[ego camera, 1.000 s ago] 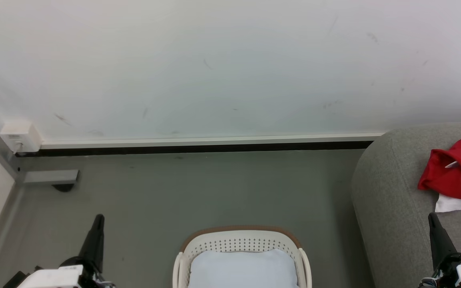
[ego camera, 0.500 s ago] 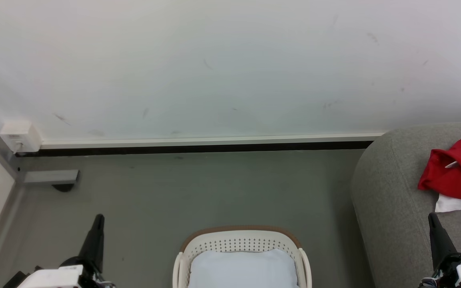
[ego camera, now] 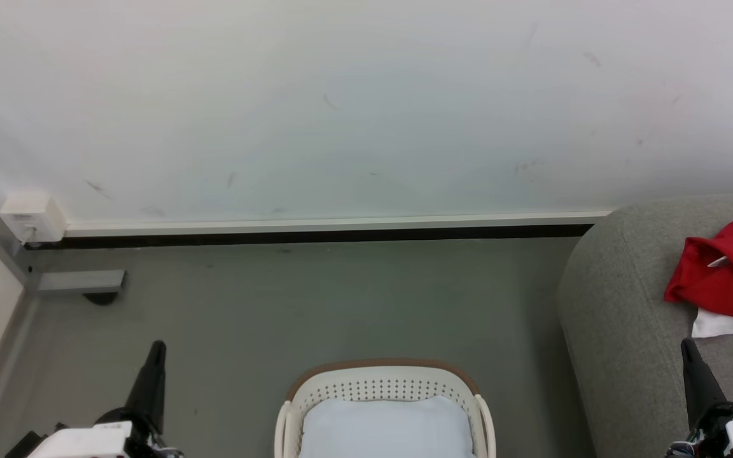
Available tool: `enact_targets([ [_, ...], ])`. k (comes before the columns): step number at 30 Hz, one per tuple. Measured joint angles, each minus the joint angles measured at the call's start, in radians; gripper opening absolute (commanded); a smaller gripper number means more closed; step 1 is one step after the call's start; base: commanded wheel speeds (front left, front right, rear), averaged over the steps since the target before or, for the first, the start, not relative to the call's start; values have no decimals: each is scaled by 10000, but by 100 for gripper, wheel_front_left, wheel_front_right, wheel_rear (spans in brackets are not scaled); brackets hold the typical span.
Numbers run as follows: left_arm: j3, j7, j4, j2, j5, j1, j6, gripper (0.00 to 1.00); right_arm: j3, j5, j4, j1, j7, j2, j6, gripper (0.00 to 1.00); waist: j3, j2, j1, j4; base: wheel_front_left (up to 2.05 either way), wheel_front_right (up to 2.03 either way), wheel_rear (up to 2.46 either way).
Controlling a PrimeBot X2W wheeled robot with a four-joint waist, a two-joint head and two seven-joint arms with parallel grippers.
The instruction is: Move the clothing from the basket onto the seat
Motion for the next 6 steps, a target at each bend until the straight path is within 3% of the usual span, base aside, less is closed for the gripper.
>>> enact_targets([
  [6, 0, 0, 0, 0, 0, 0, 0, 0, 0, 0, 0, 0, 2, 0, 0, 0, 0, 0, 0, 0, 0, 0, 0],
])
